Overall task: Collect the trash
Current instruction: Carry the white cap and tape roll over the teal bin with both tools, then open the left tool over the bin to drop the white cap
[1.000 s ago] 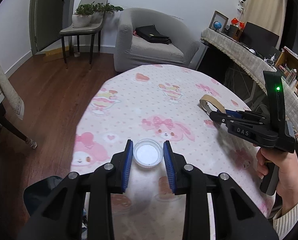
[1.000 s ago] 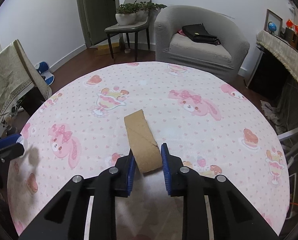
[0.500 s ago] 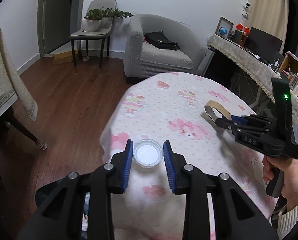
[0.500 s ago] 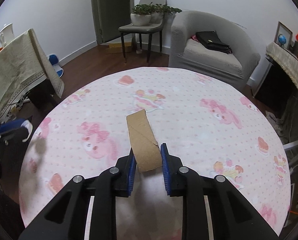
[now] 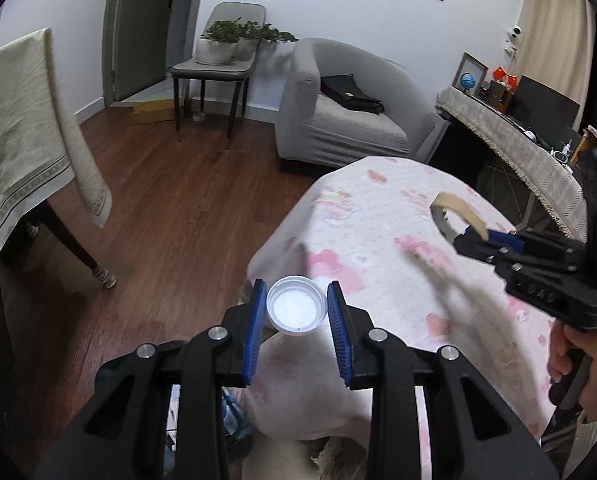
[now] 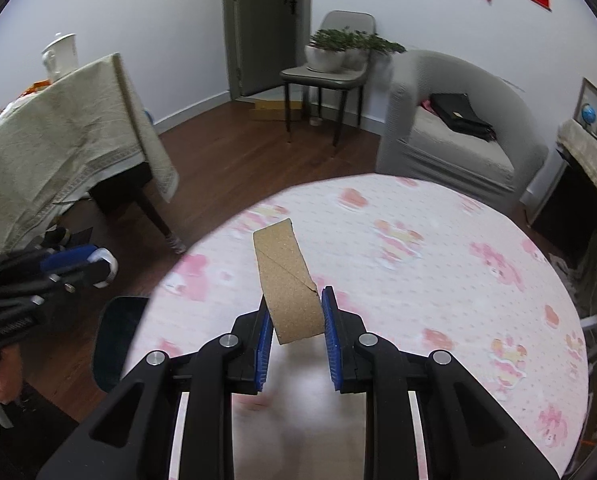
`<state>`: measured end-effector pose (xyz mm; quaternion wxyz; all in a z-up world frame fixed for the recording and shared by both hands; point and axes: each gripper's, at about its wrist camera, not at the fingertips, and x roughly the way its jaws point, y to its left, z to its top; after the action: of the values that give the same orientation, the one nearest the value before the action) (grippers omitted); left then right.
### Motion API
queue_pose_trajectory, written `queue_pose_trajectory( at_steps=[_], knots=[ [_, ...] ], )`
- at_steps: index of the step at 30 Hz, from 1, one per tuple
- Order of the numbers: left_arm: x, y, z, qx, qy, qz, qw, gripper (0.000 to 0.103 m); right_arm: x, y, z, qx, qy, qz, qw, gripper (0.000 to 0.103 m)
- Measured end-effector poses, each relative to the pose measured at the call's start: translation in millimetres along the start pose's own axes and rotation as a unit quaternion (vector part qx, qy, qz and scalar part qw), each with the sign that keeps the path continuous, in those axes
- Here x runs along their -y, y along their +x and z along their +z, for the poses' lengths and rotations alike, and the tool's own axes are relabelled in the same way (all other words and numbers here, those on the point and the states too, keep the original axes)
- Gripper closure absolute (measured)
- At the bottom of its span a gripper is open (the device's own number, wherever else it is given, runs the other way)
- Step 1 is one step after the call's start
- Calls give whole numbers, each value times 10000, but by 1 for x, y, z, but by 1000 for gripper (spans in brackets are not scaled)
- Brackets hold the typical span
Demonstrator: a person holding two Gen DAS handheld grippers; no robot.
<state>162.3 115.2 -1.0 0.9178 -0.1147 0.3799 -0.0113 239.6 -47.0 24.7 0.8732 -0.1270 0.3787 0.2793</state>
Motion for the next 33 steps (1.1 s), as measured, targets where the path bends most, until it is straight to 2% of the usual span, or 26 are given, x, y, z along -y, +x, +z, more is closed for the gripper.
queue_pose_trajectory(
  at_steps=[9, 20, 33],
  knots=[
    [-48, -2, -32, -255, -28, 404, 9989, 70, -55, -5, 3, 49, -34, 404, 9992, 80],
    [-98, 2, -69, -613, -2, 810, 9948, 70, -107, 4, 12, 42, -240, 687, 9973, 79],
    [-143, 17, -102, -1111, -225, 961, 9889, 70, -157, 27, 25, -115, -481, 1003, 9937, 79]
  ],
)
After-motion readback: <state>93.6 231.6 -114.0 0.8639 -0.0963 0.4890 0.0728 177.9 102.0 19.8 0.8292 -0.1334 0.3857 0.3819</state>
